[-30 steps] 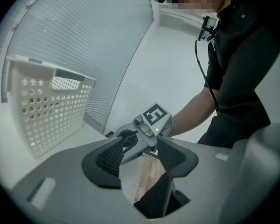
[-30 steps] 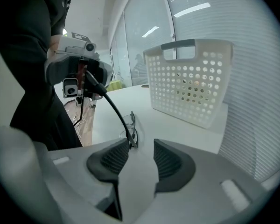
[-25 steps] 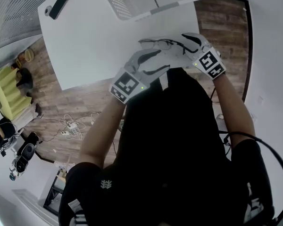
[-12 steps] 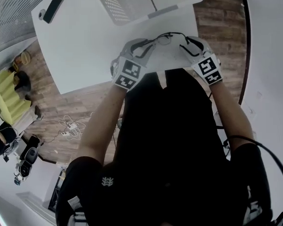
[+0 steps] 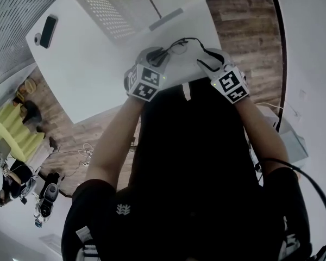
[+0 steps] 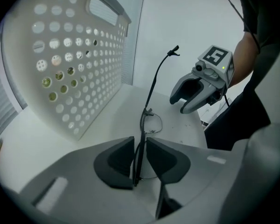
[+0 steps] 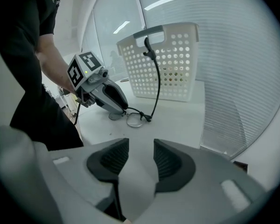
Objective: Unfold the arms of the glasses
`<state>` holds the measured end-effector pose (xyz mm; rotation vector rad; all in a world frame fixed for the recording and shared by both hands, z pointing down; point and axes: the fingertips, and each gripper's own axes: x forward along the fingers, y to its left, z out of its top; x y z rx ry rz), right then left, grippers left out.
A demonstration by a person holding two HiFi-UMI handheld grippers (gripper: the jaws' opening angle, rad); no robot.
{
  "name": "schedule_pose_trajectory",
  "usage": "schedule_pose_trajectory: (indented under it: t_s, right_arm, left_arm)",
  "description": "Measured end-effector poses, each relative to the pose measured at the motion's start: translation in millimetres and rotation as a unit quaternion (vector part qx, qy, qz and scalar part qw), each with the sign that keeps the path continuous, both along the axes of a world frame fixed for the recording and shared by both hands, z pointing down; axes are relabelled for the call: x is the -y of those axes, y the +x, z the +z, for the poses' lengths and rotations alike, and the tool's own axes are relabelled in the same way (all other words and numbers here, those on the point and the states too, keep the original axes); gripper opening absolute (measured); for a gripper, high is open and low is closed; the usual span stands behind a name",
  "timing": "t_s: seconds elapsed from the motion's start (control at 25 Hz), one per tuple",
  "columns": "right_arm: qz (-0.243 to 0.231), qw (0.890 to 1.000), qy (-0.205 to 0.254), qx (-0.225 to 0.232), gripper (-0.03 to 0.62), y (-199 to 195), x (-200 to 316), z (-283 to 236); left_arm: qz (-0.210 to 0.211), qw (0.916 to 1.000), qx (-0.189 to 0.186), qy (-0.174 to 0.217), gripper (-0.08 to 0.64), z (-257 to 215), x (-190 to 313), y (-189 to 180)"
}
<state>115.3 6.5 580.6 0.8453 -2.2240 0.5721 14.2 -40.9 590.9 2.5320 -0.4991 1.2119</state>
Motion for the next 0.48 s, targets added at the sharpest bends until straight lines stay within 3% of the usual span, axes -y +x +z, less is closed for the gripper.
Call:
schedule_pose_trajectory:
  t_s: [0.12, 0.28, 0.48]
  right_arm:
    - [0.013, 1.0, 0.004, 0.008, 0.158, -2.6, 4.3, -4.0]
    - [0.025, 0.999, 0.009, 0.029, 0.158, -10.2, 7.2, -17.7]
    - [0.041, 0.995, 0.015, 0.094, 0.158, -28.5, 17.5, -43.0]
  left_arm:
    - [0.004, 1.0, 0.001, 0.005, 0.036, 2.3, 1.1, 1.2]
    - [0.01, 0.9999, -0.008, 0.011, 0.034, -4.6, -3.6, 2.4]
    - [0.027, 0.9982, -0.042, 0.032, 0.032, -24.6, -10.1, 6.3]
